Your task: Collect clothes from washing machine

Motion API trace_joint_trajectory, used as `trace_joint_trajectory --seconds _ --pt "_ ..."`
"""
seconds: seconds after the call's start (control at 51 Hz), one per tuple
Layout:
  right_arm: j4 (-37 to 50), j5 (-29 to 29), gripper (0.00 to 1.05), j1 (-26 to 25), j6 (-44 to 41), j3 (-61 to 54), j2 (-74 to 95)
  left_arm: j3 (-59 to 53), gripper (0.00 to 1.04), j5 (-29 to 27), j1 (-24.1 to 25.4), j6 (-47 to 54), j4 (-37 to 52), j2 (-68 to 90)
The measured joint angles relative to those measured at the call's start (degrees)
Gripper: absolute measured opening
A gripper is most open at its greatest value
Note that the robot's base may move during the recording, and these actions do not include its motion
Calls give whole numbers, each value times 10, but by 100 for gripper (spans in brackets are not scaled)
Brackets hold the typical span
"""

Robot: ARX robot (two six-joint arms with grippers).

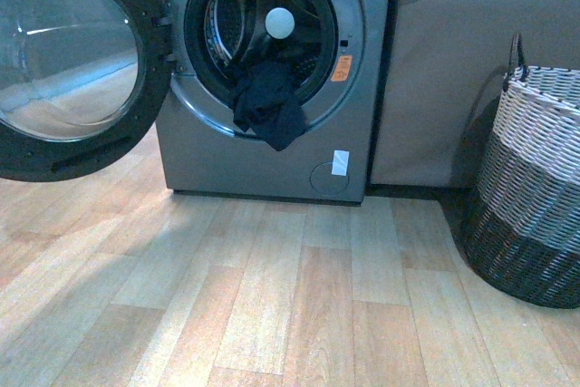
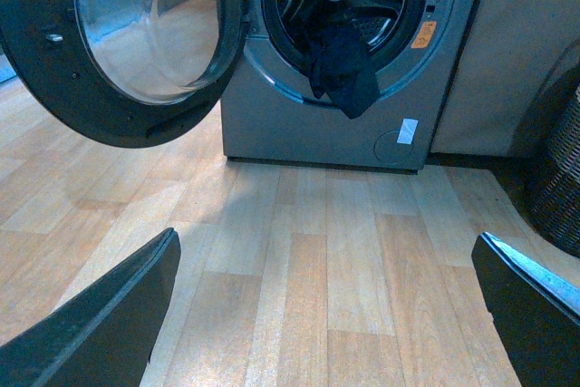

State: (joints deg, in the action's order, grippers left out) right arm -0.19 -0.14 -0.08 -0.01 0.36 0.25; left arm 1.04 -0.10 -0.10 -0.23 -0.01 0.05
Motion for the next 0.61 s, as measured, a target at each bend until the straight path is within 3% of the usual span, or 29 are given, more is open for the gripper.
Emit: trace_joint_trajectory --seconds 0.608 --pt "0 0 97 0 0 0 0 0 98 0 0 0 0 0"
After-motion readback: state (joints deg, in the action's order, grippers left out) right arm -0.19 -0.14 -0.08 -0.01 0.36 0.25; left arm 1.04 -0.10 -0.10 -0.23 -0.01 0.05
